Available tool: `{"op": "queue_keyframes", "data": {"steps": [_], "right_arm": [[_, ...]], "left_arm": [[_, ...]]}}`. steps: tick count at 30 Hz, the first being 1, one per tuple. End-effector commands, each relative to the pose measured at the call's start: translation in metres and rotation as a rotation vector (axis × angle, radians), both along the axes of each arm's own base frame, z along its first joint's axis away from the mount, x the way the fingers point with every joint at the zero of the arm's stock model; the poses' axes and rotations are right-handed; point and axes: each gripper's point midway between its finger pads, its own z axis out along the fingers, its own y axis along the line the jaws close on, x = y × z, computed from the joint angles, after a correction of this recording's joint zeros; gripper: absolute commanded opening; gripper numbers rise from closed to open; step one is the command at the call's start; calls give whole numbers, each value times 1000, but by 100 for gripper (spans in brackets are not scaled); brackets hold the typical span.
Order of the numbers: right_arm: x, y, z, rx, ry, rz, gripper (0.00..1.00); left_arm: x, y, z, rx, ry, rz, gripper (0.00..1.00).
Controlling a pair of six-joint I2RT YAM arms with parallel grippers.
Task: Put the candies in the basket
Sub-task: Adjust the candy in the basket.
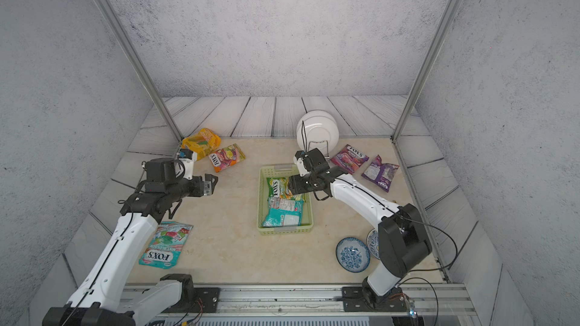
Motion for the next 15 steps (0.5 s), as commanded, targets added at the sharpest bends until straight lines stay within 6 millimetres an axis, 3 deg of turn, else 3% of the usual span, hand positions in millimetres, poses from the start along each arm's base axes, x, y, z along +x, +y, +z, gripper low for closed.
{"op": "queue_keyframes", "data": {"steps": [1, 15], "right_arm": [[0, 26, -11, 31, 89, 56, 59], [19, 77, -72, -9, 225, 163, 47]], "left_arm": [[0, 2, 8, 12, -46, -6, 98], [1, 3, 13, 9, -50, 3, 98]]}}
